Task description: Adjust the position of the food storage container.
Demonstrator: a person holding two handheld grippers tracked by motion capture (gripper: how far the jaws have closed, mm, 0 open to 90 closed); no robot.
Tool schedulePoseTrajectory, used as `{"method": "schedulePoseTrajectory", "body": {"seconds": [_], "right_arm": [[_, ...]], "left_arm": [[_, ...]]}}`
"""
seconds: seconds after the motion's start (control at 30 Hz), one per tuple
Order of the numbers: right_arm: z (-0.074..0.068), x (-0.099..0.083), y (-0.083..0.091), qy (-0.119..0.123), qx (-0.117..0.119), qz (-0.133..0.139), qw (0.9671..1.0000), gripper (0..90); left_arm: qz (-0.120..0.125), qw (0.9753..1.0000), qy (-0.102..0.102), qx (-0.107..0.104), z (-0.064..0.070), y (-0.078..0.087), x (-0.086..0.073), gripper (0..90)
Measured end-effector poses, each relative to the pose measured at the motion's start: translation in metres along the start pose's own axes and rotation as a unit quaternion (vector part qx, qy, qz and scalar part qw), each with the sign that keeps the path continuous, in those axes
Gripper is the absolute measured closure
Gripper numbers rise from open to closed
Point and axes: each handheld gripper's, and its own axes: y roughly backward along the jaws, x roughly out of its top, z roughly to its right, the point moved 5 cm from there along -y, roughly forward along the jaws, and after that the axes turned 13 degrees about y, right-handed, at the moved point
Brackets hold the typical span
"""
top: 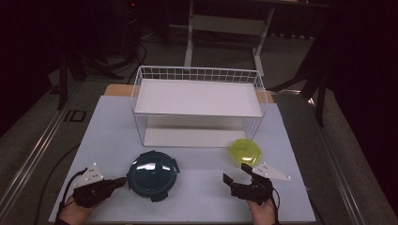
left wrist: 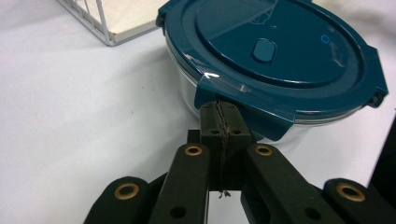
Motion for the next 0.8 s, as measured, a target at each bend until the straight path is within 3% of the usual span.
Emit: {"method": "schedulePoseTrajectory", "body": {"seconds": [0.33, 0.6, 0.8], "right_arm": [[-0.004, 0.002, -0.003, 0.004, 0.011, -0.002, 0.9999, 14.0], [-0.002, 0.002, -0.002, 0.000, 0.012, 0.000, 0.9999, 14.0], [-0.003, -0.001, -0.002, -0.002, 0.013, -0.002, 0.9999, 14.0]], "left_arm": [[-0.002, 1.0000, 0.002, -0.005, -0.007, -0.015, 0.014, 89.4], [-0.018, 0.9998, 0.001, 0.002, -0.009, -0.018, 0.011, 89.4], [-0.017, 0.9998, 0.008, 0.004, -0.010, -0.021, 0.013, 89.5]]}}
